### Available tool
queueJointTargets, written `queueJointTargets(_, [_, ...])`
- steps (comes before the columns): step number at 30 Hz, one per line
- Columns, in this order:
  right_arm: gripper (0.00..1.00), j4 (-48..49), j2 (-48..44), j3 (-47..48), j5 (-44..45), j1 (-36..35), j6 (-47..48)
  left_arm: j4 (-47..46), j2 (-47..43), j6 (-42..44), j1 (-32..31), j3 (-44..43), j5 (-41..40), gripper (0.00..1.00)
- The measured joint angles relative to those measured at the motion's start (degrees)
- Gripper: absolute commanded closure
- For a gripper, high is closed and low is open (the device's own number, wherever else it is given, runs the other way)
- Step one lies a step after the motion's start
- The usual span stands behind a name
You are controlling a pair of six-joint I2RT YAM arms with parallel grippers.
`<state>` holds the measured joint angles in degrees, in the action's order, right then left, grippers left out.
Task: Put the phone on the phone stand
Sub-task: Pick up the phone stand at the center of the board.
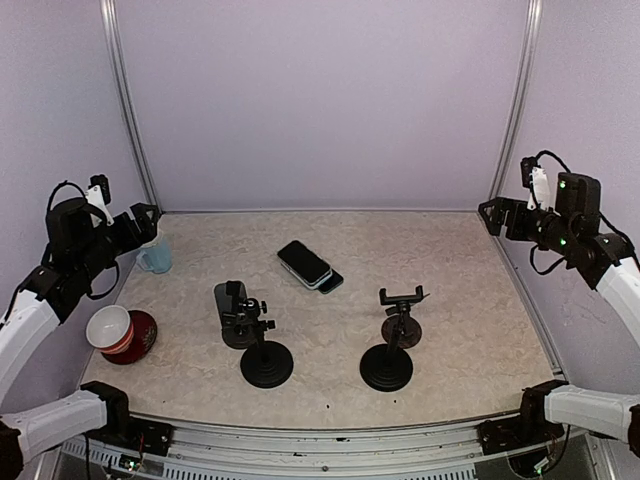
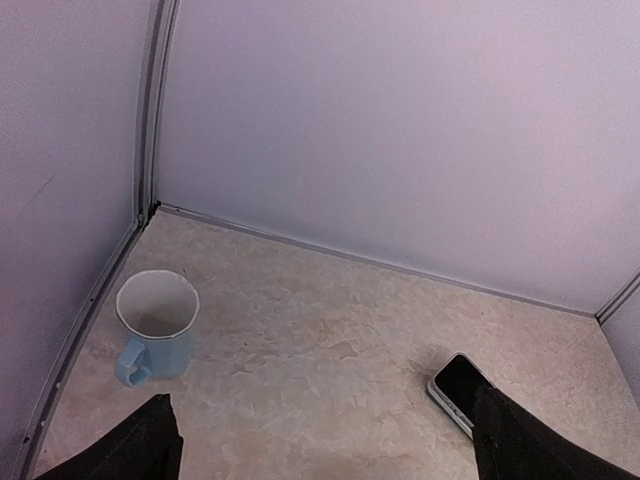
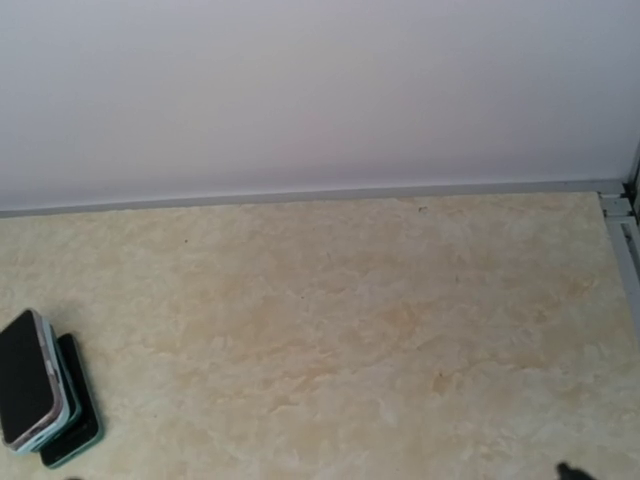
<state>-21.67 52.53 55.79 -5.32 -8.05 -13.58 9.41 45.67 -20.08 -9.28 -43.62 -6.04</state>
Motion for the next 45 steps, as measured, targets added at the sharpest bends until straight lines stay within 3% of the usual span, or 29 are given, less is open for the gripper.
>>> queueJointTargets(20, [0.0, -0.1, 0.9, -3.2, -7.9, -0.4, 2.8, -1.7, -0.3, -0.3, 0.4, 0.3, 2.8, 0.01])
queueJointTargets(36, [0.0, 1.1, 6.7, -4.4, -1.7, -12.7, 3.3, -1.7, 0.0, -0.5, 0.9, 0.5, 4.1, 0.01])
queueJointTargets(45, [0.0, 2.4, 8.3, -6.1, -0.3, -15.1, 3.5, -1.8, 0.2, -0.5, 1.0, 0.6, 4.1, 0.01])
